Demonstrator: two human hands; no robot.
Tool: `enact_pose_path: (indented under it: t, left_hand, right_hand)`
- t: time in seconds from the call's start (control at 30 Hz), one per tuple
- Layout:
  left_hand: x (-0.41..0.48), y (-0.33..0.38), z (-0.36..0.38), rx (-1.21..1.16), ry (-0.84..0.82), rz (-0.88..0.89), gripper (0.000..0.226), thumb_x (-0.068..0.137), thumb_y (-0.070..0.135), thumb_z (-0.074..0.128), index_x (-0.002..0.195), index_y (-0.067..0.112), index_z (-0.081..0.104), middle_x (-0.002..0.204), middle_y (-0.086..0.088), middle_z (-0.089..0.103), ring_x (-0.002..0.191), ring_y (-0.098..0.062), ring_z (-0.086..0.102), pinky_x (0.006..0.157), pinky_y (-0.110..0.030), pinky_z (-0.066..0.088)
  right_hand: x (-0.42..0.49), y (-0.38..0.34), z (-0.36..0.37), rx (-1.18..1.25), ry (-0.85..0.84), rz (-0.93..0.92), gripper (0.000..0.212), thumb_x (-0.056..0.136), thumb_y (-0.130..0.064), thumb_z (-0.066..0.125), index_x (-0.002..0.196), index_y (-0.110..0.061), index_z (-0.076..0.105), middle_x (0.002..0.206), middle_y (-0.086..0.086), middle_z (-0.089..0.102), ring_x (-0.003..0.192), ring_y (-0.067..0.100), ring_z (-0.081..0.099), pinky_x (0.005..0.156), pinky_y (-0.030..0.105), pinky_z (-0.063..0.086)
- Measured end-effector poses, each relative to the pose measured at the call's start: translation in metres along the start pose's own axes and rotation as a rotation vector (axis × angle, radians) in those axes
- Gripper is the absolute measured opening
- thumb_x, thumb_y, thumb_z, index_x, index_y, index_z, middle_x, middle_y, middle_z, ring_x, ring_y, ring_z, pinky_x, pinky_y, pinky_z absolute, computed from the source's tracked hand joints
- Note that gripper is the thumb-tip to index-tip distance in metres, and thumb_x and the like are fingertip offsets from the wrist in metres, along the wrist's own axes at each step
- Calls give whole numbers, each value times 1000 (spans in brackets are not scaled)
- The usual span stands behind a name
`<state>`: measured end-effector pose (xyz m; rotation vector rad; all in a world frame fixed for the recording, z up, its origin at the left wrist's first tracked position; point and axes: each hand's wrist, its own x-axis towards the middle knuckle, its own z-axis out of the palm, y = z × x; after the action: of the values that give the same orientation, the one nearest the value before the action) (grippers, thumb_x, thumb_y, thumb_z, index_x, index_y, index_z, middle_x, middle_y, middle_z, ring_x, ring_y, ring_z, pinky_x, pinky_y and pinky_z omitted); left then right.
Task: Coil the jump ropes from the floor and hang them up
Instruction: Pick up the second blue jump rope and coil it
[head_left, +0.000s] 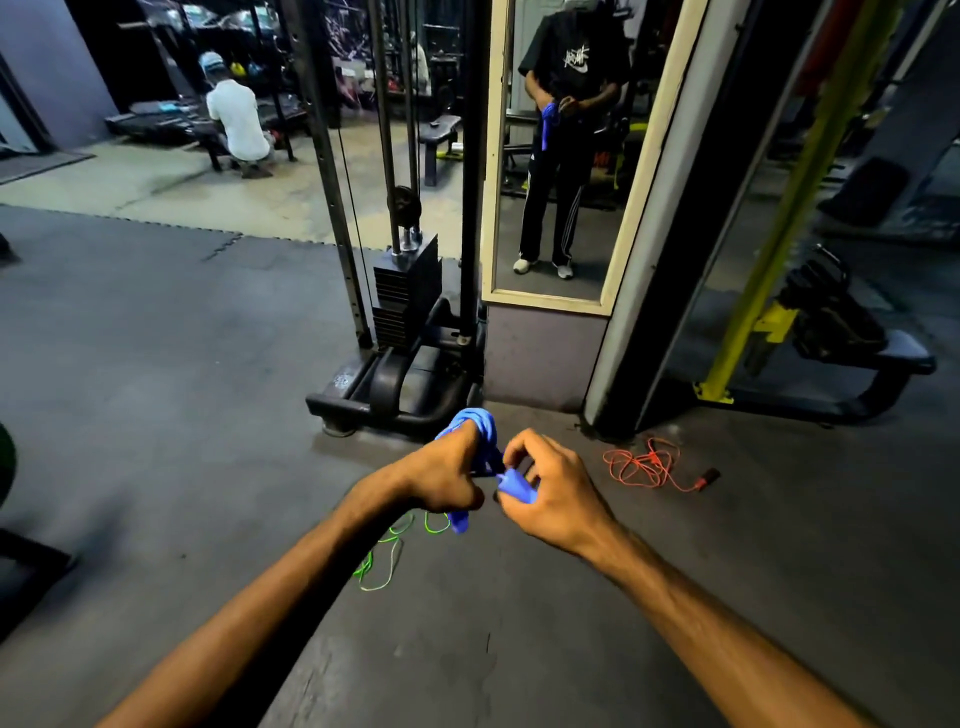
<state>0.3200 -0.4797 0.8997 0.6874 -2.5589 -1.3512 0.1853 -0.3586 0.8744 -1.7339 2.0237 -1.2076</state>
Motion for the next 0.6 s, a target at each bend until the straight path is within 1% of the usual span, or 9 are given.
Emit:
enact_pose_path:
  t: [0.07,0.13,0.27,0.33,0.37,0.43,0.5,0.57,0.6]
  left_hand:
    - [3,-4,3,101,72,77,38,54,-2,60,78,17,36,92,-7,44,76,-14,51,66,-38,54]
    - [6,-8,5,107,119,106,31,58,2,64,78,10,42,88,-5,48,71,-12,47,61,-36,48]
    - [4,8,2,-158,158,11,30,71,-9,63,77,13,44,76,2,45,55,3,42,53,-15,39]
    - [6,16,-3,-336,183,-36,17,78,-3,65,80,8,53,70,2,49,52,4,46,53,-12,37]
    - [7,20,-5,-426,201,-33,14,77,6,67,85,-1,58,68,-4,51,56,-5,48,55,-16,38]
    - [9,27,-7,-581,215,-13,32,74,20,70,89,-6,62,72,-15,51,68,-23,43,59,-28,35]
    - [12,33,-9,-695,222,-10,24,69,20,74,86,5,68,81,-18,54,79,-30,40,67,-35,34]
    - [14,38,-13,-804,206,3,23,64,15,75,86,8,70,87,-22,56,85,-36,41,79,-47,36]
    - [15,41,-16,-839,182,19,24,64,14,75,87,7,71,91,-25,56,87,-38,42,83,-51,34]
  right_hand:
    - [2,0,-2,19,41,18,28,65,-21,72,82,-22,50,76,-8,58,57,15,53,54,27,47]
    - [2,2,-5,36,24,46,28,66,-24,74,80,-21,49,72,-6,59,57,15,54,55,31,49]
    - [-1,9,-13,129,-53,88,21,70,-26,77,74,-18,58,69,-2,66,61,13,59,57,29,50]
    - [1,8,-15,202,-55,109,19,77,-25,72,70,-16,58,65,0,64,58,13,57,55,28,47]
    - [5,7,-16,227,-2,108,21,80,-26,69,68,-15,56,62,1,61,55,12,53,54,29,45]
    - [16,2,-20,263,151,93,24,80,-31,68,70,-16,52,60,1,53,54,12,47,52,35,41]
    - [30,-5,-28,390,177,93,25,76,-30,73,88,-19,55,77,-1,56,68,12,53,56,36,45]
    - [44,-11,-37,476,20,117,52,74,-26,75,120,-26,52,116,-6,59,104,6,59,74,34,53]
    - [51,-12,-41,499,-62,124,67,74,-25,75,134,-28,45,133,-6,53,120,5,54,88,33,52]
